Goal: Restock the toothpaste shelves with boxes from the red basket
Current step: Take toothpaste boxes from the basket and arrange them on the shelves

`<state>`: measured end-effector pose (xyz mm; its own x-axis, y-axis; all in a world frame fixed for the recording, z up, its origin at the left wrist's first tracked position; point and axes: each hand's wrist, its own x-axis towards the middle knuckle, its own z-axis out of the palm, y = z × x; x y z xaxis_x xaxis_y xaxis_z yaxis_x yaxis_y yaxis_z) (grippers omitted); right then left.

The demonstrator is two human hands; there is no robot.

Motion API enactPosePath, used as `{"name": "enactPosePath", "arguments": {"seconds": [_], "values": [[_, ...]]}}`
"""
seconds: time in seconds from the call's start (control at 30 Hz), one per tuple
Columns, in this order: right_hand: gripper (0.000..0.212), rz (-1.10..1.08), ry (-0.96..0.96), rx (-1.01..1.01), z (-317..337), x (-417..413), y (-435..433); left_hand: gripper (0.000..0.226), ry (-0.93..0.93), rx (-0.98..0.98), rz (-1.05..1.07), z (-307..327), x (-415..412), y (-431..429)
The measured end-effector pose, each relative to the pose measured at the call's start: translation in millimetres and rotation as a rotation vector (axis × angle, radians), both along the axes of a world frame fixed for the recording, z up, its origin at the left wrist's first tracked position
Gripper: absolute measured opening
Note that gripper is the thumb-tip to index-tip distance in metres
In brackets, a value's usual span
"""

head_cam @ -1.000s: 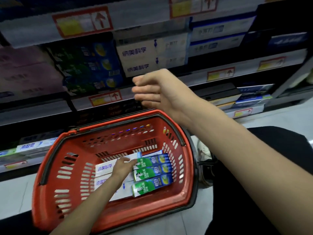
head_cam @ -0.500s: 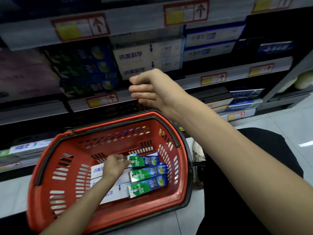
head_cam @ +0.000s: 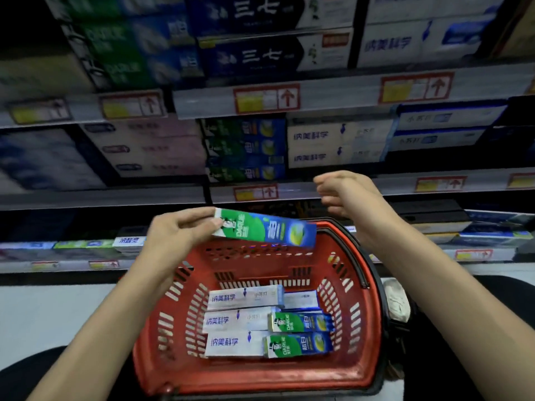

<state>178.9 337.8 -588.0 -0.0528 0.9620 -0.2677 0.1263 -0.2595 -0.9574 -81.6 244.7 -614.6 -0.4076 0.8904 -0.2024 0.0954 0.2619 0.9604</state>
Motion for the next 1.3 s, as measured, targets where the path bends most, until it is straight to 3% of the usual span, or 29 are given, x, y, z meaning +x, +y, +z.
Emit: {"name": "enactPosePath", "arguments": {"seconds": [0.13,0.4,0.53,0.87,1.03,1.3], "values": [[0.016,0.041,0.016,0.011,-7,-5,-3,0.024,-0.287,0.062,0.089,28,-2,-16],[0.024,-0.013,0.303,-0.011,-11,-12,-10,0.036,-0.352,0.116,0.105,31,-12,-21],[0.014,-0.037,0.351,0.016,-13,-17,-9,0.036,-0.343,0.142,0.151,26,-14,-17],[0.021,-0.011,0.343,0.025,-25,-24,-11,0.016,-0.257,0.139,0.345,7,-13,-5],[0.016,-0.095,0.187,0.087,-38,-31,-12,0.014,-0.225,0.157,0.348,1,-7,3],[0.045,-0.024,0.027,0.208,-34,-46,-1,0.025,0.025,0.214,0.255,-2,-11,34]]}}
